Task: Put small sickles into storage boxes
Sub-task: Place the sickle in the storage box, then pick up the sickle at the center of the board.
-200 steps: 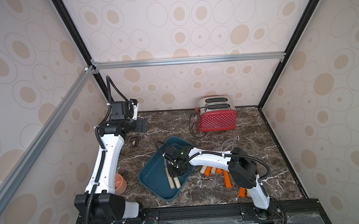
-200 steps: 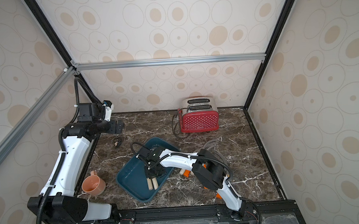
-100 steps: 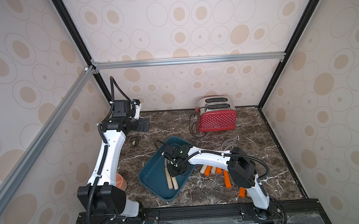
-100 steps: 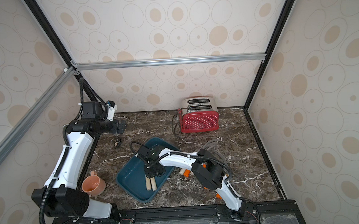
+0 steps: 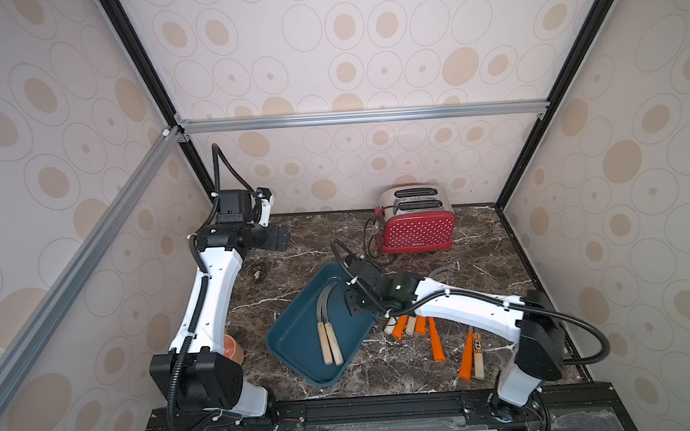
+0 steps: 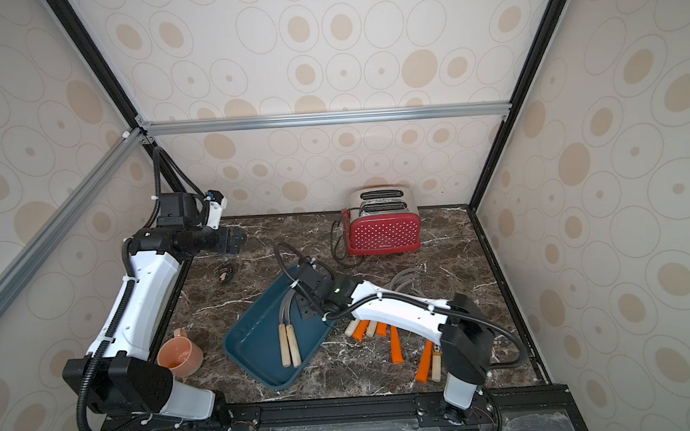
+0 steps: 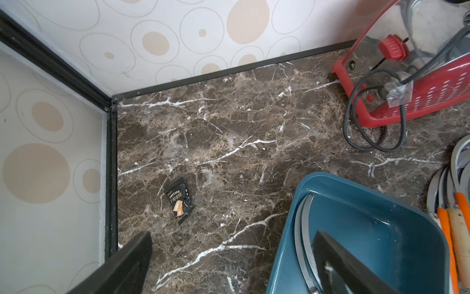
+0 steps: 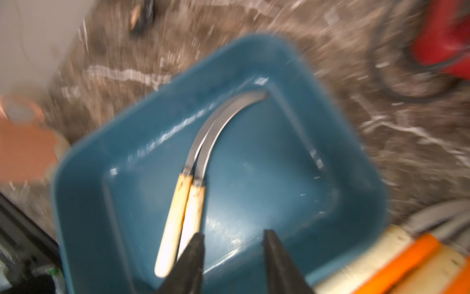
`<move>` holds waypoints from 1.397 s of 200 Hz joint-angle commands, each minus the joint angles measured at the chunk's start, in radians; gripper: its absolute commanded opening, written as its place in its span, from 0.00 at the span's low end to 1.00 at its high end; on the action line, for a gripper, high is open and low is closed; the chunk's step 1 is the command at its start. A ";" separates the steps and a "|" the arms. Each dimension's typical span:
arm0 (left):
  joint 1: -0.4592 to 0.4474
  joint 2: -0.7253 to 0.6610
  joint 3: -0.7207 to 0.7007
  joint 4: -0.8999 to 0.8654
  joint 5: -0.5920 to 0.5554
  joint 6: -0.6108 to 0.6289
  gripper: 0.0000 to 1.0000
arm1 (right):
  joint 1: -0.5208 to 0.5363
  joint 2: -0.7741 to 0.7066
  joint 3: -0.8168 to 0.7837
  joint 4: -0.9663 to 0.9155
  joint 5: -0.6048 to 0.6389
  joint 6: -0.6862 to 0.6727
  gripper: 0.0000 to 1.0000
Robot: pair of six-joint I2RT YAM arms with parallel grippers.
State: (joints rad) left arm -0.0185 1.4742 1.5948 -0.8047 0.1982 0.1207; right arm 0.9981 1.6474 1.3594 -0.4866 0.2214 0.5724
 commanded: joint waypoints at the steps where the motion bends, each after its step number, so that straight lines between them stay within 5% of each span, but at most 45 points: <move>1: -0.004 -0.019 -0.007 0.033 0.041 0.052 0.99 | -0.108 -0.061 -0.106 0.044 0.058 0.033 0.47; 38: -0.006 -0.011 0.000 0.012 -0.012 -0.056 0.99 | -0.199 -0.263 -0.355 0.162 0.094 -0.004 0.50; 69: -0.010 -0.006 0.021 -0.043 0.042 -0.019 0.99 | -0.248 -0.316 -0.378 0.049 0.085 -0.015 0.49; 121: -0.085 0.018 0.033 -0.158 0.056 0.148 0.99 | -0.343 -0.317 -0.410 -0.055 -0.023 0.083 0.49; 207: -0.104 0.016 -0.010 -0.137 0.086 0.145 0.99 | -0.480 -0.358 -0.465 -0.290 0.070 0.236 0.47; 279: -0.106 0.033 -0.014 -0.117 0.097 0.099 0.99 | -0.499 -0.252 -0.440 -0.196 -0.110 0.154 0.40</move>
State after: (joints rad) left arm -0.1219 1.5040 1.5826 -0.9199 0.2840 0.2325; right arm 0.4995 1.3430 0.8860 -0.6926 0.1757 0.7429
